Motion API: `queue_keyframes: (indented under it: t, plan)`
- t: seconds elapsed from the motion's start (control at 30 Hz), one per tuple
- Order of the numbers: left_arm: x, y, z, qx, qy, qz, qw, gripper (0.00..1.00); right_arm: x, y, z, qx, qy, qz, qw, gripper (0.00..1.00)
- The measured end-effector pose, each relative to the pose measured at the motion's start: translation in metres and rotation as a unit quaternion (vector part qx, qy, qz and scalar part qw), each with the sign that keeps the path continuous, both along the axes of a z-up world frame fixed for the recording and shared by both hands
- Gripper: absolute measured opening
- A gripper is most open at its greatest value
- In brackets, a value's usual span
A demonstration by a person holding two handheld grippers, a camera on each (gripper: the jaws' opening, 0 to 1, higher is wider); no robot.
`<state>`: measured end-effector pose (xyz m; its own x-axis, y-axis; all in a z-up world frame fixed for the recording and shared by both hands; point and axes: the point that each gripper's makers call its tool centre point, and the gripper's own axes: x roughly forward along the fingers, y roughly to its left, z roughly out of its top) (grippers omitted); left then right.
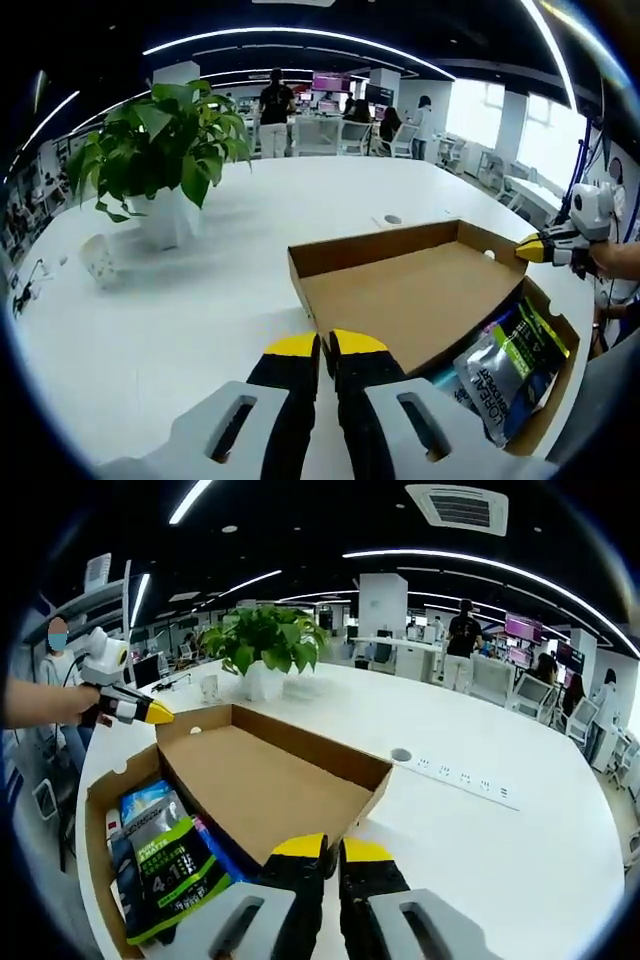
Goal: Operate the shoe box by opening the lid, removing the specified soft item, and placing it in the target area until the item is outside and the box remains undamaged.
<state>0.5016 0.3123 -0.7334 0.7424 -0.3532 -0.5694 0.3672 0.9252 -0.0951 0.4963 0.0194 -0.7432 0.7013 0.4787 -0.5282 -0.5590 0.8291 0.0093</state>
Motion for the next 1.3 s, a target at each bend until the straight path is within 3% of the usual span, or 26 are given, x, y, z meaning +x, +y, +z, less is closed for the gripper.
queue_keyframes:
  t: [0.67, 1.3]
  plan:
    - [0.005, 0.000, -0.006, -0.022, 0.032, 0.025, 0.9989, 0.03, 0.004, 0.000, -0.006, 0.005, 0.022, -0.008, 0.9997, 0.01]
    - [0.000, 0.001, 0.001, -0.010, 0.020, 0.016, 0.9996, 0.07, -0.008, -0.003, 0.002, 0.010, 0.018, -0.004, 0.9998, 0.05]
